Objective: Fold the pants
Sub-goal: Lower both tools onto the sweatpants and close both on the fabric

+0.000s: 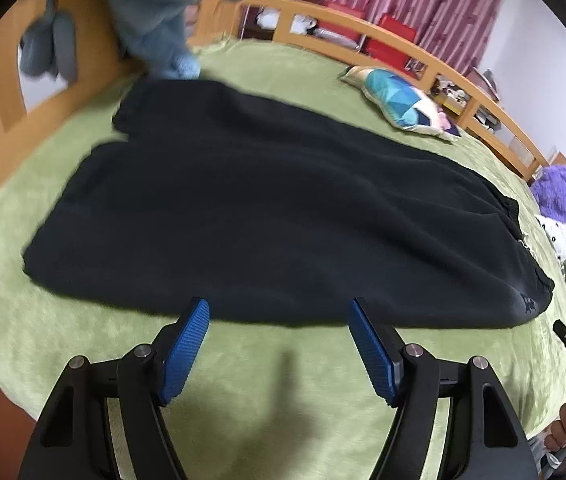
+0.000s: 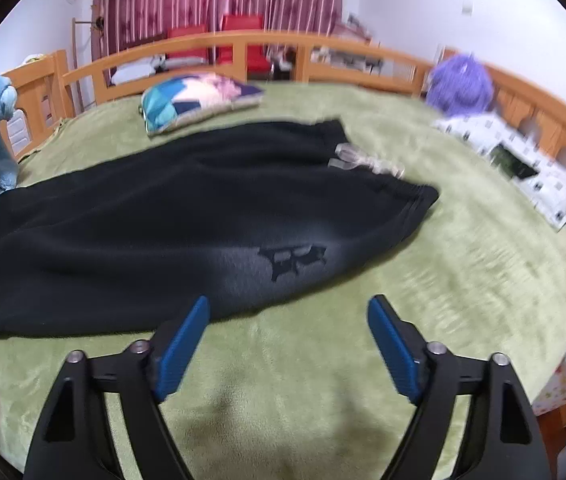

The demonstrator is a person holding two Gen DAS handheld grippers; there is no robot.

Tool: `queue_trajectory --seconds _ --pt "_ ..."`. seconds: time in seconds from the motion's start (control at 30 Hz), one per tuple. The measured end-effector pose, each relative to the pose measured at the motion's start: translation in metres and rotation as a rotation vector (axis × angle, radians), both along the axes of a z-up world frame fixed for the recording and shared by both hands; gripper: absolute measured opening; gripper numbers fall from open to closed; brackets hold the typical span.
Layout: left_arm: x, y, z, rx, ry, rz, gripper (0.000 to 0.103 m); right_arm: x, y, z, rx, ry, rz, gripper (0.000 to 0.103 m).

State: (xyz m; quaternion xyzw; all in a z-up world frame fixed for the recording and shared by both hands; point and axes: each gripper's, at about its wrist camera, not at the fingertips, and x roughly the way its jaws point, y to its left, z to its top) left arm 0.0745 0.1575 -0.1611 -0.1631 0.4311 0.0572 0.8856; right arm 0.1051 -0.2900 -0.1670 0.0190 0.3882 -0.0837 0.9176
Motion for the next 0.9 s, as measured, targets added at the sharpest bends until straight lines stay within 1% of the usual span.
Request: queue_trajectory --seconds 0.07,0.13,0.2,0.27,0.33,0.4,0.43,0.5,0.57,0.67,0.77,0.8,0.87,0.9 --pt "0.005 0.009 -0.011 -0.008 0.049 0.013 0.07 0.014 -0.008 -0.01 0.066 0.037 0.02 0.072" --pt "0.006 0.012 -0.013 -0.002 0.078 0.008 0.07 0.026 -0.01 -0.015 0.064 0.074 0.036 0.071" --pt "0.004 0.012 -0.013 0.005 0.11 -0.008 0.07 0.034 -0.012 -0.016 0.05 0.088 0.052 0.071" --pt "0.001 0.01 -0.009 0.003 0.09 -0.04 0.071 0.036 -0.014 -0.015 0.04 0.092 0.048 0.071" --pt "0.0 0.01 -0.006 0.029 0.069 -0.029 0.071 0.036 -0.017 -0.016 0.071 0.091 0.056 0.072" --pt "0.001 0.015 -0.011 -0.007 0.059 0.0 0.072 0.032 -0.024 -0.021 0.122 0.065 0.036 0.078" --pt "0.001 0.017 -0.017 -0.049 0.067 0.01 0.073 0.029 -0.029 -0.022 0.144 0.058 0.022 0.078" --pt "0.001 0.021 -0.026 -0.103 0.082 0.016 0.075 0.03 -0.041 -0.03 0.206 0.057 -0.02 0.078" --pt "0.002 0.022 -0.035 -0.146 0.079 0.015 0.077 0.033 -0.056 -0.038 0.285 0.061 -0.05 0.078" --pt "0.002 0.025 -0.045 -0.194 0.081 0.034 0.079 0.039 -0.07 -0.049 0.359 0.059 -0.063 0.078" --pt "0.004 0.027 -0.054 -0.235 0.084 0.055 0.08 0.053 -0.074 -0.061 0.375 0.068 -0.061 0.078" --pt "0.007 0.028 -0.055 -0.236 0.084 0.063 0.08 0.061 -0.073 -0.067 0.384 0.081 -0.061 0.078" --pt "0.01 0.03 -0.057 -0.245 0.073 0.095 0.08 0.072 -0.074 -0.076 0.423 0.082 -0.05 0.078" --pt "0.013 0.032 -0.06 -0.262 0.075 0.11 0.08 0.08 -0.074 -0.082 0.444 0.083 -0.045 0.078"
